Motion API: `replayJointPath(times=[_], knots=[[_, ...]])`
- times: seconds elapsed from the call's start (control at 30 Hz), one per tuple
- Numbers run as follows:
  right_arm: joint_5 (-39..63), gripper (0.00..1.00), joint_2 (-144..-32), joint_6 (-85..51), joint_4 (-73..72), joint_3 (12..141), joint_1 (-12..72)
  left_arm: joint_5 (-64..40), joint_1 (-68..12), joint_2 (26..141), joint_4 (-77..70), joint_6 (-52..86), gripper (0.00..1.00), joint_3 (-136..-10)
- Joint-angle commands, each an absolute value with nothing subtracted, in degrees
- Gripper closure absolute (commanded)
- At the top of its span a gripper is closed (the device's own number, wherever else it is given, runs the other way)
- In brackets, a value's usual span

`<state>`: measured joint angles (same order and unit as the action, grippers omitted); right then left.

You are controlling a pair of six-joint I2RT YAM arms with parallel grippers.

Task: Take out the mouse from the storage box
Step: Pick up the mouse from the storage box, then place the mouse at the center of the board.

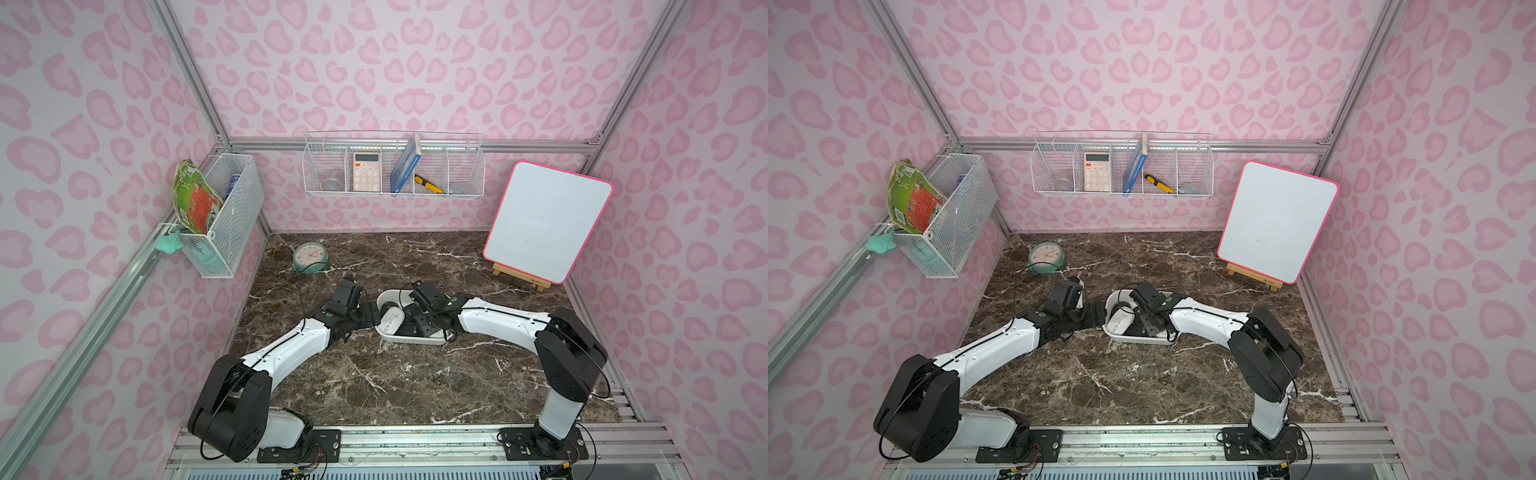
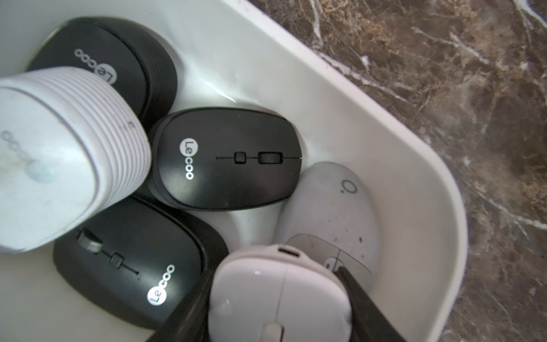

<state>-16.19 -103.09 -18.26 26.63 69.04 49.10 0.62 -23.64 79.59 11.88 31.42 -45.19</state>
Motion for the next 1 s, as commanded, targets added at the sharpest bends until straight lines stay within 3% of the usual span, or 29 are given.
replayJointPath(times=[0.0,0.4,0.97], knots=[[-15.5,0.58,-102.0,-19.2,26.3,69.1,49.1,0.7,-23.6,79.5,11.8,31.6,0.09,-45.3],[-12.9,0.63,-96.9,-20.2,25.2,69.3,45.9,0.9,-23.6,79.5,11.8,31.6,0.10,-45.2],[-4.6,0.63,-84.3,-20.9,23.7,62.8,30.5,0.9,-23.6,79.5,10.8,31.3,0.10,-45.0]])
